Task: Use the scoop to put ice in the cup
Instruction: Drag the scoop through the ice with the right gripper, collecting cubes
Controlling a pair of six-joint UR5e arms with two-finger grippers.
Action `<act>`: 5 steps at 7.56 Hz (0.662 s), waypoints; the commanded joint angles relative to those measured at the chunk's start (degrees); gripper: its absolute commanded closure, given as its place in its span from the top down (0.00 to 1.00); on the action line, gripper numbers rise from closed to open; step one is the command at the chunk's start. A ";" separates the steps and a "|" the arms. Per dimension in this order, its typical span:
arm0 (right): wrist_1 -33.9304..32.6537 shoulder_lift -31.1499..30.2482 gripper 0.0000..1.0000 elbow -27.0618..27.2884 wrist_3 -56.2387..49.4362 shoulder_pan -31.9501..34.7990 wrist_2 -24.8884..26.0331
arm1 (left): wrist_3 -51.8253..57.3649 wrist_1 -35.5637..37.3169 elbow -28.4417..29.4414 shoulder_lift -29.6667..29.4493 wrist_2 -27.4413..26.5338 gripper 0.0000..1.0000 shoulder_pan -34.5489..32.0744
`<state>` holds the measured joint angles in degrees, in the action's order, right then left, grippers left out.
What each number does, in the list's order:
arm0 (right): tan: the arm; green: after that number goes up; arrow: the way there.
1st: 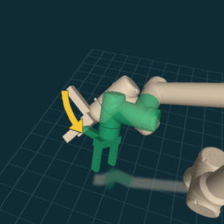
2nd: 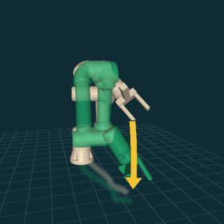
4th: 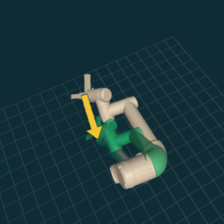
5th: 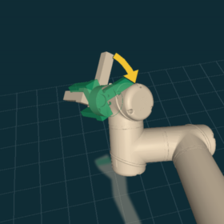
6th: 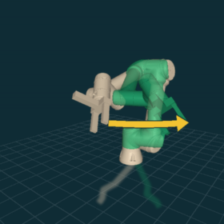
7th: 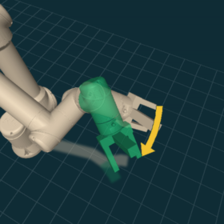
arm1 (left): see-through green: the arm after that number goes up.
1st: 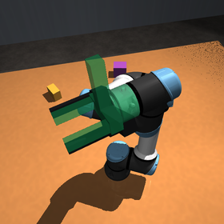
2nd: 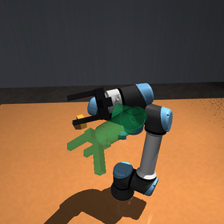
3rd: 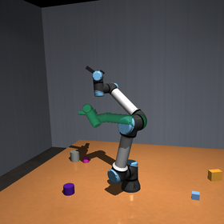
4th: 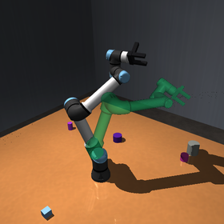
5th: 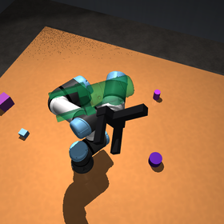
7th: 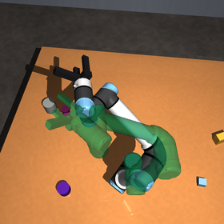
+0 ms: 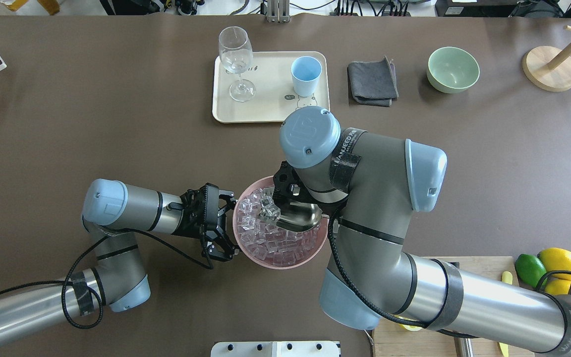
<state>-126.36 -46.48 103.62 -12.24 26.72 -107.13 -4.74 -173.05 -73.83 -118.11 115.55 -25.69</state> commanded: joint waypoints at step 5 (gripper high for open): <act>8.32 -5.19 0.00 6.23 3.36 0.00 -0.01 | 0.17 0.52 0.17 -0.01 -0.06 0.98 0.20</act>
<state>-119.42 -49.85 107.42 -8.97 26.72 -107.14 -4.62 -172.72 -73.72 -118.14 115.49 -25.57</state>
